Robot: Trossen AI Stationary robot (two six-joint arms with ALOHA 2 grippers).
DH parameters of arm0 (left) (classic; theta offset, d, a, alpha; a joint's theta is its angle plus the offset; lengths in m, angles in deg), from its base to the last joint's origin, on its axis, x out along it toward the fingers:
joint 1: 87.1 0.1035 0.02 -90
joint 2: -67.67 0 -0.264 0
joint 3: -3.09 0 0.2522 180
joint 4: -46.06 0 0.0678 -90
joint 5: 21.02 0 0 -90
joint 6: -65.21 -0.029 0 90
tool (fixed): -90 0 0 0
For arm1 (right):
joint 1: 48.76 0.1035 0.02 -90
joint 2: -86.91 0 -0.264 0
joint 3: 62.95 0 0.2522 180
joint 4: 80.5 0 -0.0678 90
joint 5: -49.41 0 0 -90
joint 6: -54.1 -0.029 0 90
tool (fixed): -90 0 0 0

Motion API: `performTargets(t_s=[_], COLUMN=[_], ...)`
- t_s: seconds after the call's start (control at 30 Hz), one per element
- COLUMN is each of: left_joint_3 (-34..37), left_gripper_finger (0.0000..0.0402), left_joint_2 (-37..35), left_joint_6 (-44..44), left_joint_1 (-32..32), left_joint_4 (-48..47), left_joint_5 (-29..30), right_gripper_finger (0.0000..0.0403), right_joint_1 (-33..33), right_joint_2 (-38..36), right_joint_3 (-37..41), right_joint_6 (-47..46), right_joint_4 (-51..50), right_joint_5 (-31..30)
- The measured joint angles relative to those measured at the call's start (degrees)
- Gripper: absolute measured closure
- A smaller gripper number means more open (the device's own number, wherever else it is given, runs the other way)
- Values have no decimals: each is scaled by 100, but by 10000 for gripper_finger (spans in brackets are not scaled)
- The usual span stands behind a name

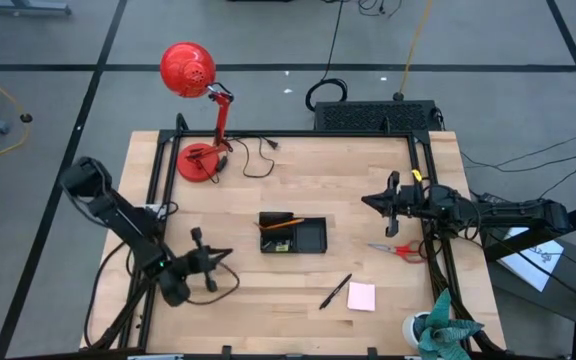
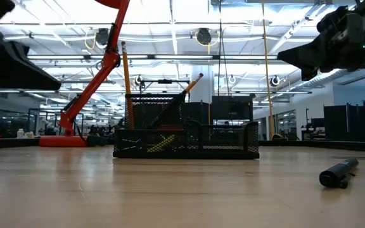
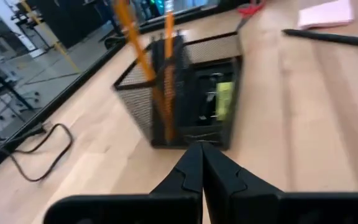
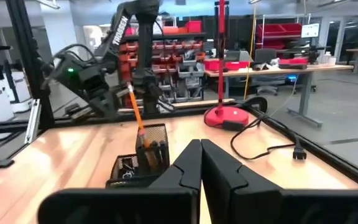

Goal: Pick and place office supplies into organizer
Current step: Put the scissors into the top left section of the desk organizer

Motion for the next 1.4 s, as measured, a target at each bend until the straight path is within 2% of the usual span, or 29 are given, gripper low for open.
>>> performTargets(t_s=[0.13,0.2,0.37,0.5,0.7,1.4], left_joint_3=[497,572,575,575,575,572], left_gripper_finger=[397,397,396,396,396,396], left_joint_2=[-129,-151,-150,-150,-150,-145], left_joint_6=[-269,-150,268,178,64,89], left_joint_1=[168,251,351,351,351,351], left_joint_4=[848,887,865,863,863,861], left_joint_5=[-36,-141,-1177,-2040,-2809,-2858], right_gripper_finger=[402,402,402,403,403,400], right_joint_1=[0,0,0,0,0,0], right_joint_2=[23,33,53,53,53,53], right_joint_3=[-29,-31,-40,-46,-51,-62], right_joint_6=[-38,-37,-9,2,2,271], right_joint_4=[5,-10,16,93,96,195], right_joint_5=[-7,-7,-13,-11,-11,-15])
